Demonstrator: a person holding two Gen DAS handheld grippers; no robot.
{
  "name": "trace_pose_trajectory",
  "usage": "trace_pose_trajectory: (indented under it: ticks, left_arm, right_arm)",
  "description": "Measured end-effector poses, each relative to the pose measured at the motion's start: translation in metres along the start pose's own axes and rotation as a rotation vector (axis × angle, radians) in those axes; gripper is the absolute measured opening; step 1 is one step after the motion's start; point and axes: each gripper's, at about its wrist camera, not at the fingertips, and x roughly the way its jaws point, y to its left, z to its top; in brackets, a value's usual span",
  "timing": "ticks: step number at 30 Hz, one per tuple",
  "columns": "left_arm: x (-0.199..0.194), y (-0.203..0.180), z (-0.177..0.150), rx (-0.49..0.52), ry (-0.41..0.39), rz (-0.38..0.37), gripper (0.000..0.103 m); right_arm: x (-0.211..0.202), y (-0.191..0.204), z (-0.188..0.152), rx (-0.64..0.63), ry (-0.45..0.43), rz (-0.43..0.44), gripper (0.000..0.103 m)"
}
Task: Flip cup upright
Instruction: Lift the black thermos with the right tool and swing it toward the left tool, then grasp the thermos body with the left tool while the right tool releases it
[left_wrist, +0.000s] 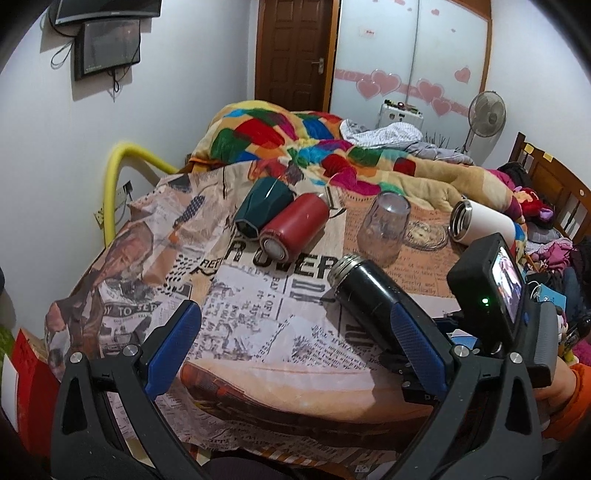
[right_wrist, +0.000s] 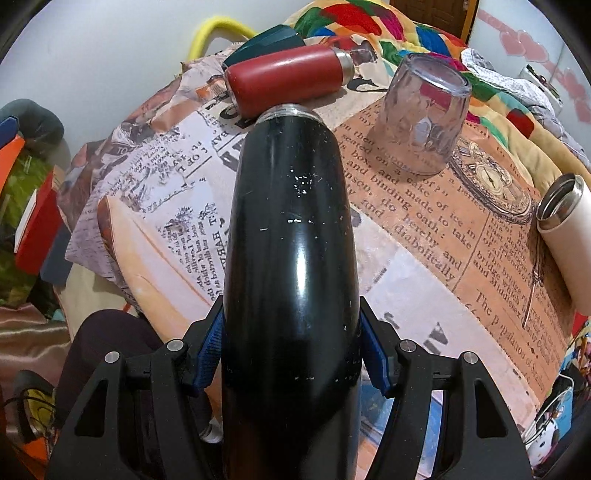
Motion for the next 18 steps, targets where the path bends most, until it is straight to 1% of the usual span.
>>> trace_pose_trajectory:
  ticks: [5, 11, 15, 18]
  left_arm:
    - [0.005, 0.003, 0.0, -0.017, 0.025, 0.008, 0.103]
    - [0.018, -0.002, 0.003, -0.029, 0.092, -0.019, 0.103]
    - [0.036, -0.011, -0.001, -0.042, 0.18, -0.076, 0.103]
    - [0.049, -0.02, -0.007, -0.049, 0.236, -0.119, 0.103]
  right_arm:
    - [-0.005, 0.001, -0.001, 0.008, -0.015, 0.026, 0.062]
    - [-0.028, 0.0, -0.009, 0.032, -0.044, 0.053, 0.062]
    - [-0.057, -0.005, -0.021, 0.046, -0.109, 0.037, 0.062]
    - [-0.081, -0.013, -0.032, 0.079, -0.178, -0.003, 0.062]
